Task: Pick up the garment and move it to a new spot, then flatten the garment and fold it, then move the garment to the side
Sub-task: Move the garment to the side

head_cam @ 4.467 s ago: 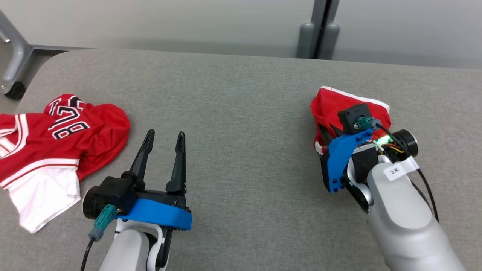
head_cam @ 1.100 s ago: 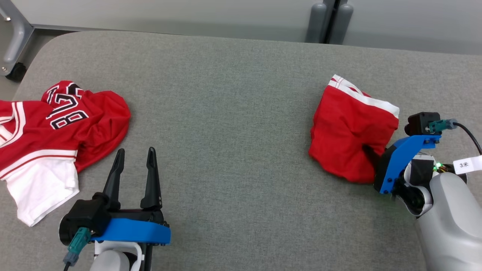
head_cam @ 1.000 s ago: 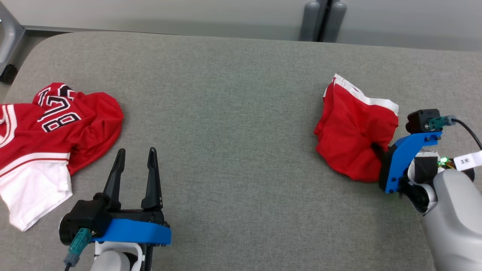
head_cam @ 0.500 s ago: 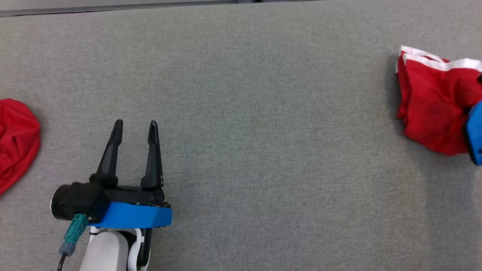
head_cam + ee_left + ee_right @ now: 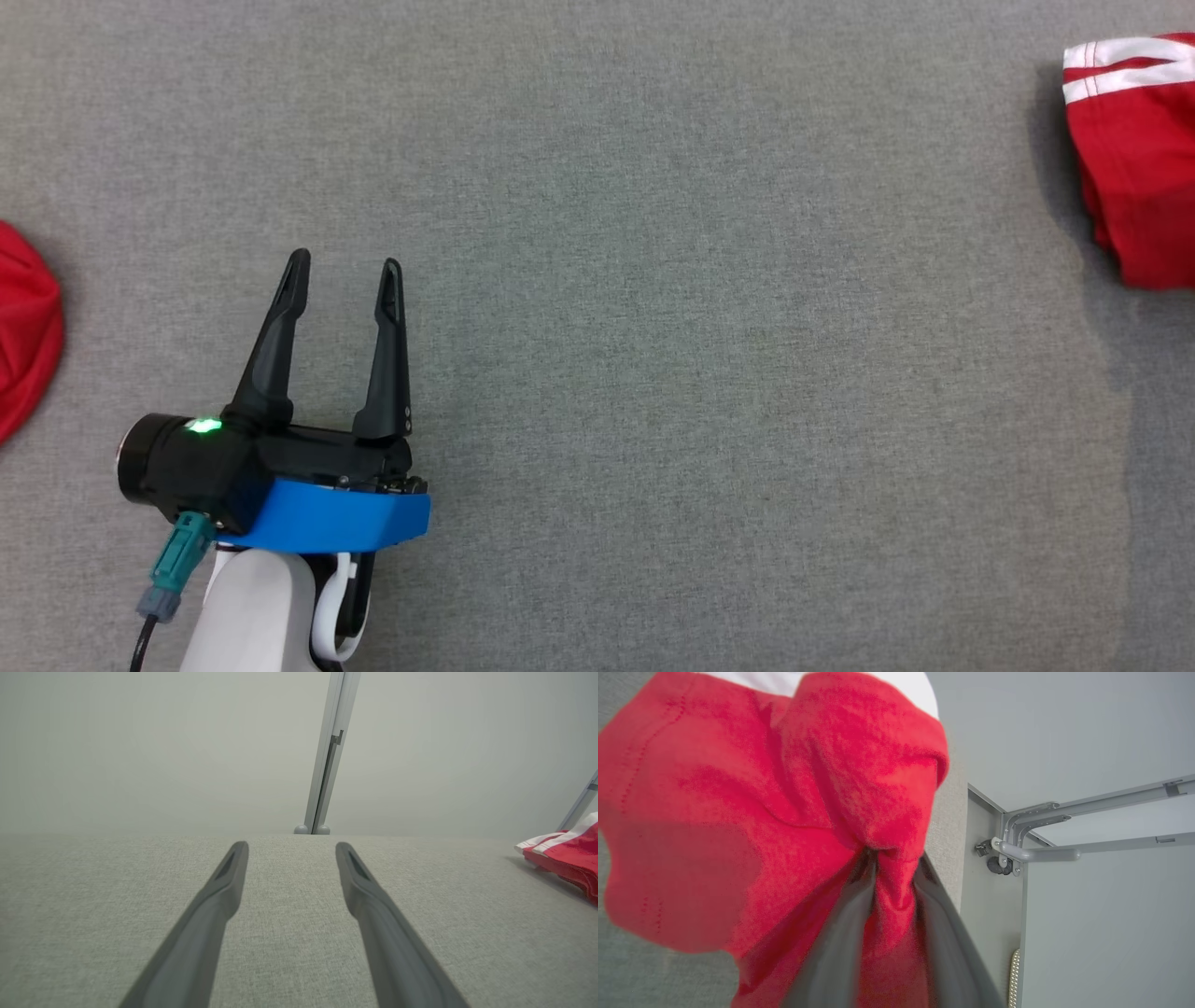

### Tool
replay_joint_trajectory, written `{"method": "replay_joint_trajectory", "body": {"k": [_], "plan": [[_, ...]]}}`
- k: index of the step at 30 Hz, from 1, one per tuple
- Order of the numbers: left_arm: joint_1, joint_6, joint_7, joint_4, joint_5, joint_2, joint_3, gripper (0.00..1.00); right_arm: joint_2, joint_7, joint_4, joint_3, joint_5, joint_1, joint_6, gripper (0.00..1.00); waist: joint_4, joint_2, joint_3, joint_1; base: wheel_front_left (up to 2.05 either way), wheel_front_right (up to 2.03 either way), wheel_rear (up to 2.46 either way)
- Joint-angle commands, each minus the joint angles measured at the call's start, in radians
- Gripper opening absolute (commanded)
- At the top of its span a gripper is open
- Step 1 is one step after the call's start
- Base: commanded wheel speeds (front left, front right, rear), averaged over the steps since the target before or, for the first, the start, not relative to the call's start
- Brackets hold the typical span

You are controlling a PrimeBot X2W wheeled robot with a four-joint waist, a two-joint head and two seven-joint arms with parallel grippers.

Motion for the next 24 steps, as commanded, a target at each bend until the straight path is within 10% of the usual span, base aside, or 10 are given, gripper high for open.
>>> {"method": "replay_joint_trajectory", "body": {"k": [1,12,24], "plan": [[-0.011,-0.006,-0.005,0.001,0.0,0.003,0.006,1.0,-0.003,-0.016,0.007,-0.004,-0.022,-0.018,0.0,1.0,0.002,-0.0001,-0.005,-0.0001,0.0,0.0,0.0],[0.024,-0.006,-0.005,0.029,-0.024,-0.014,0.015,1.0,0.112,-0.27,0.009,-0.106,-0.084,0.055,0.0,1.0,0.027,-0.0001,-0.138,-0.0001,0.0,0.0,0.0],[0.129,-0.005,-0.004,0.089,-0.03,-0.031,0.063,1.0,0.519,-0.521,-0.156,-0.419,-0.072,0.424,0.0,1.0,0.034,-0.0001,-0.348,-0.0001,0.0,0.0,0.0]]}}
